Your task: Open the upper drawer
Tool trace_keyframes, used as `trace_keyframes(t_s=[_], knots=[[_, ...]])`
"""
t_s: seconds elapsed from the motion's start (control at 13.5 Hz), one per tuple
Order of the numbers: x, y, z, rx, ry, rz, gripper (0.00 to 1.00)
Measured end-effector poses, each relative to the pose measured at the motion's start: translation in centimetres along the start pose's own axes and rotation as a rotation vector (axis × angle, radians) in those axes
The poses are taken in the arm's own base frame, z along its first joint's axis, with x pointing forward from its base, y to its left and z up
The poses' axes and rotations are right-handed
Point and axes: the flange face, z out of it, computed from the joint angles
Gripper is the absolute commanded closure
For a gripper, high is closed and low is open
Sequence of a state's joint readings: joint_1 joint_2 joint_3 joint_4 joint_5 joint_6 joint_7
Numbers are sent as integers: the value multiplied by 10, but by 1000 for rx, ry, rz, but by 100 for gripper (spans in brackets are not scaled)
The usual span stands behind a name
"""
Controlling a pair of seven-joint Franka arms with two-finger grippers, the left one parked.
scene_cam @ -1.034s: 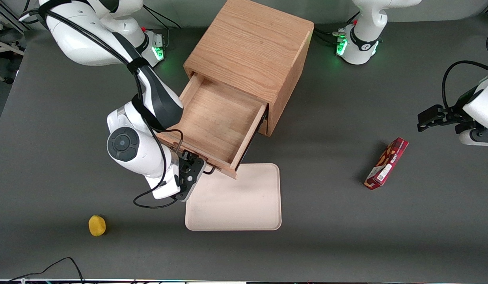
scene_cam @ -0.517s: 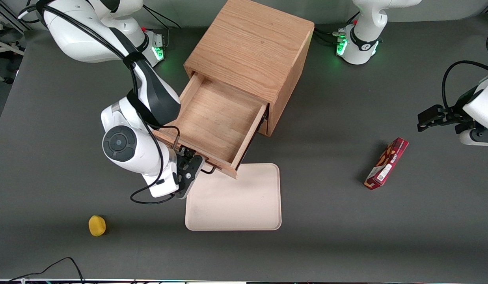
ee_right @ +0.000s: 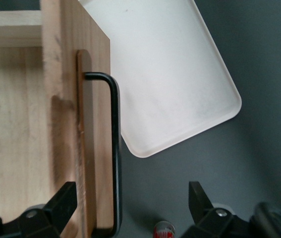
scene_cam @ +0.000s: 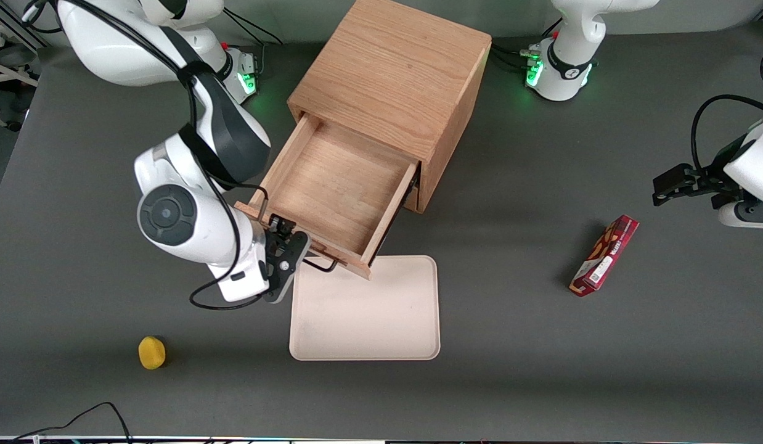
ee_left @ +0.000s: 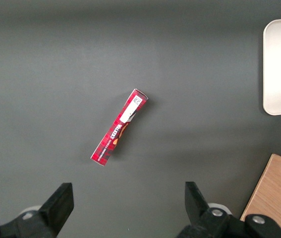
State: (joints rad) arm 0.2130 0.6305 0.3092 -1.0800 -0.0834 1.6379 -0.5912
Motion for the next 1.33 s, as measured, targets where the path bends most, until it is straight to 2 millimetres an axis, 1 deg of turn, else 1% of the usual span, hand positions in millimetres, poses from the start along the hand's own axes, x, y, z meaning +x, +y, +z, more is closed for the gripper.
trace_keyframes(t_s=[0.07, 0.22, 0.37, 0.44, 0.59, 0.66, 0.89, 1.03, 1.18, 1.33], knots=[[-5, -3, -19, -11, 8, 23, 0], [-28, -7, -64, -22, 16, 101, 0], [-63, -6, -107, -34, 7, 164, 0], [-85, -4, -126, -39, 1, 193, 0], [-124, 1, -158, -56, -1, 249, 0], [-141, 1, -170, -68, 2, 273, 0], [-190, 8, -198, -106, 14, 353, 0], [-222, 6, -212, -124, 8, 405, 0], [-251, 2, -216, -115, 8, 471, 0], [-267, 3, -211, -84, 11, 659, 0]])
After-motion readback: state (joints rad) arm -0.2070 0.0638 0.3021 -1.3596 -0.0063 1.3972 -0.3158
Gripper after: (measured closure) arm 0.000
